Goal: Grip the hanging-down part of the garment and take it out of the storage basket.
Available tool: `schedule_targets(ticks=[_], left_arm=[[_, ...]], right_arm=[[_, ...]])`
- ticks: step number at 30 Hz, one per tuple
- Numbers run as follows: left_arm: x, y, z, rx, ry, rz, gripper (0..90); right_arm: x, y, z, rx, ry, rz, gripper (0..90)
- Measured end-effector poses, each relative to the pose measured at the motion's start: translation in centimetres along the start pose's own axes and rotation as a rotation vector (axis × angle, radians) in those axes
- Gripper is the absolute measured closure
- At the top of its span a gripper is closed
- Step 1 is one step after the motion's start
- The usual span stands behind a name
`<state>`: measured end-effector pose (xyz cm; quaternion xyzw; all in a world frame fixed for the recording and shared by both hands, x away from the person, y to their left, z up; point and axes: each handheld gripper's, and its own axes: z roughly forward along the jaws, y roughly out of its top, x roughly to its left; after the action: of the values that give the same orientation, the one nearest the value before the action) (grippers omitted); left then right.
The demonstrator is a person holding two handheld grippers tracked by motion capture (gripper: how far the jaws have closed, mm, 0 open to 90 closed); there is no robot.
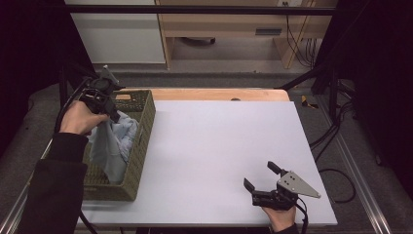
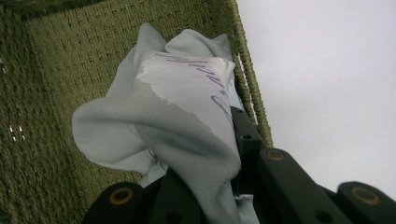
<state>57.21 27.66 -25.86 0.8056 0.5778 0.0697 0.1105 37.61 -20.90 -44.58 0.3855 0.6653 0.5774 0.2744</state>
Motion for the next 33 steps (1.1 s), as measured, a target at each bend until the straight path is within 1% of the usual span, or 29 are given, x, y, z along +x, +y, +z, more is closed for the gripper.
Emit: schedule_targets(ticks=[1,4,5,8,10,12,14,15,16,17,18,20,21,23,24,25,26,27,28,29,30,31,32,33], left_arm=[[-0.1,0.0,0.0,-0.002,0.001,0.001,83.5],[-0.2,-0.1,-0.1,0.000,0.000,0.008,83.5],[-0.2,-0.1,-0.1,0.001,0.000,0.007,83.5],[-0.2,-0.2,-0.3,-0.004,0.001,0.005,83.5],[-0.1,-0.2,-0.6,-0.007,0.007,0.004,83.5],[-0.1,-0.3,-0.9,-0.021,0.007,0.000,83.6],[-0.2,-0.4,-1.3,-0.026,0.008,0.008,83.6],[-0.2,-0.5,-1.8,-0.032,0.008,0.013,83.7],[-0.2,-0.5,-1.8,-0.032,0.008,0.013,83.7],[-0.1,-0.5,-2.5,-0.051,0.016,0.011,83.7],[-0.1,-0.5,-2.5,-0.051,0.016,0.011,83.7],[0.0,-0.6,-3.6,-0.080,0.024,0.008,83.8],[0.0,-0.7,-3.9,-0.081,0.023,0.009,83.8],[-0.1,-0.7,-4.8,-0.093,0.037,0.012,83.8],[-0.1,-0.7,-4.8,-0.093,0.037,0.012,83.9],[-0.2,-0.8,-5.6,-0.108,0.046,0.021,83.9],[-0.2,-0.8,-6.1,-0.112,0.039,0.018,83.9],[-0.3,-0.8,-6.5,-0.122,0.046,0.025,83.9],[-0.3,-0.8,-6.5,-0.122,0.046,0.025,83.9],[-0.4,-0.8,-7.5,-0.145,0.060,0.025,83.9],[-0.4,-0.8,-7.5,-0.145,0.060,0.025,83.9],[-0.5,-0.8,-8.6,-0.160,0.062,0.039,83.9],[-0.5,-0.8,-8.6,-0.160,0.062,0.039,83.9],[-0.5,-0.8,-9.3,-0.176,0.067,0.034,83.9]], right_arm=[[-0.1,0.0,0.0,0.001,0.002,-0.005,0.3],[0.0,0.0,0.0,0.001,-0.003,0.002,0.3],[0.0,0.1,-0.1,0.005,0.000,-0.006,0.3],[0.0,0.1,0.0,0.003,0.004,-0.007,0.3],[0.0,0.0,0.1,0.006,0.000,-0.006,0.3],[0.0,0.0,0.1,0.006,-0.001,-0.010,0.3],[0.0,0.0,0.1,0.007,-0.002,-0.008,0.3],[0.0,0.0,0.1,0.005,0.000,-0.011,0.3],[0.0,0.0,0.1,0.005,0.000,-0.011,0.3],[0.1,0.0,0.2,0.010,0.005,-0.007,0.3],[0.1,0.0,0.2,0.010,0.005,-0.007,0.3],[0.1,0.0,0.2,0.015,0.004,-0.009,0.3],[0.0,-0.1,0.3,0.012,0.006,-0.008,0.3],[0.1,0.0,0.2,0.013,0.006,-0.008,0.3],[0.1,0.0,0.2,0.013,0.006,-0.008,0.3],[0.1,0.0,0.2,0.013,0.007,-0.011,0.3],[0.1,0.0,0.2,0.015,0.003,-0.003,0.3],[0.1,0.0,0.3,0.015,0.004,-0.003,0.3],[0.1,0.0,0.3,0.015,0.004,-0.003,0.3],[0.1,0.0,0.3,0.016,0.009,-0.004,0.3],[0.1,0.0,0.3,0.016,0.010,-0.006,0.3],[0.1,0.0,0.3,0.016,0.010,-0.004,0.3],[0.1,0.1,0.3,0.016,0.010,-0.003,0.3],[0.1,0.1,0.3,0.017,0.013,-0.005,0.3]])
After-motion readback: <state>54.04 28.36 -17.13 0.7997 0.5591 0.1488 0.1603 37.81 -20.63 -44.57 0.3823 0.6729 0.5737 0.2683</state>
